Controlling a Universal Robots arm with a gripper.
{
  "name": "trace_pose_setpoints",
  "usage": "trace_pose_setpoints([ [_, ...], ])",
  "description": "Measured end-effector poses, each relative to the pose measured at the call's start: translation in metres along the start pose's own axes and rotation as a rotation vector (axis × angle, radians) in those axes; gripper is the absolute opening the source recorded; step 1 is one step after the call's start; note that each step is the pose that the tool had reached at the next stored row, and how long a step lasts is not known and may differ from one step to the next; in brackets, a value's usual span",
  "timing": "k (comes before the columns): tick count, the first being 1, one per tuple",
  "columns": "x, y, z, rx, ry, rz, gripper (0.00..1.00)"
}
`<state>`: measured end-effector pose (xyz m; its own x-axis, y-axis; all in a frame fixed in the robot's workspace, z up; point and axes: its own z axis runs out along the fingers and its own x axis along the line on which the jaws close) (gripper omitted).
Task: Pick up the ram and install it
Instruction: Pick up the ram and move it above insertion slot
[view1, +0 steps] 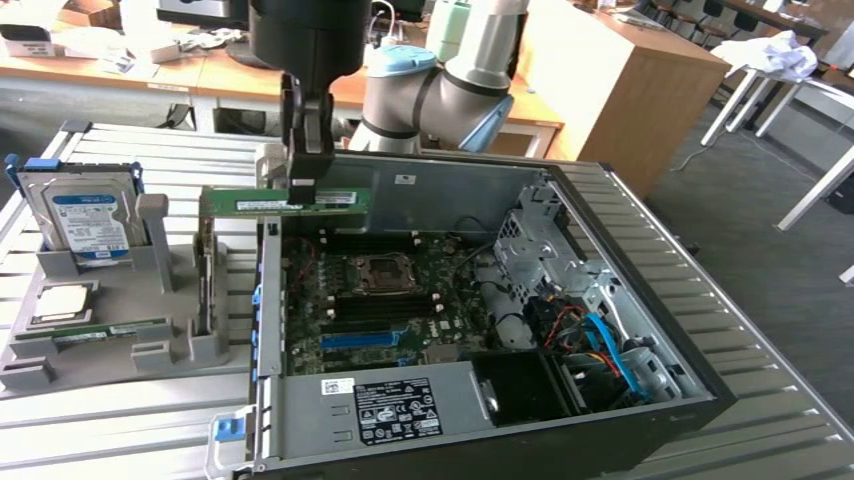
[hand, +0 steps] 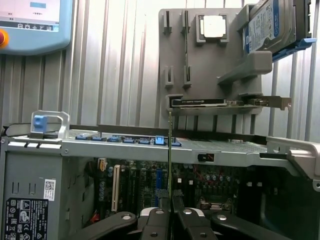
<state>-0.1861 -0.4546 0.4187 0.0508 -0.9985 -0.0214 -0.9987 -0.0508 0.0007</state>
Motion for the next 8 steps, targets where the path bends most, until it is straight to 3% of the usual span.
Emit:
trace_pose_setpoints([
  [8,0.0003,-0.006,0.0,0.0,0.0,0.0,0.13],
])
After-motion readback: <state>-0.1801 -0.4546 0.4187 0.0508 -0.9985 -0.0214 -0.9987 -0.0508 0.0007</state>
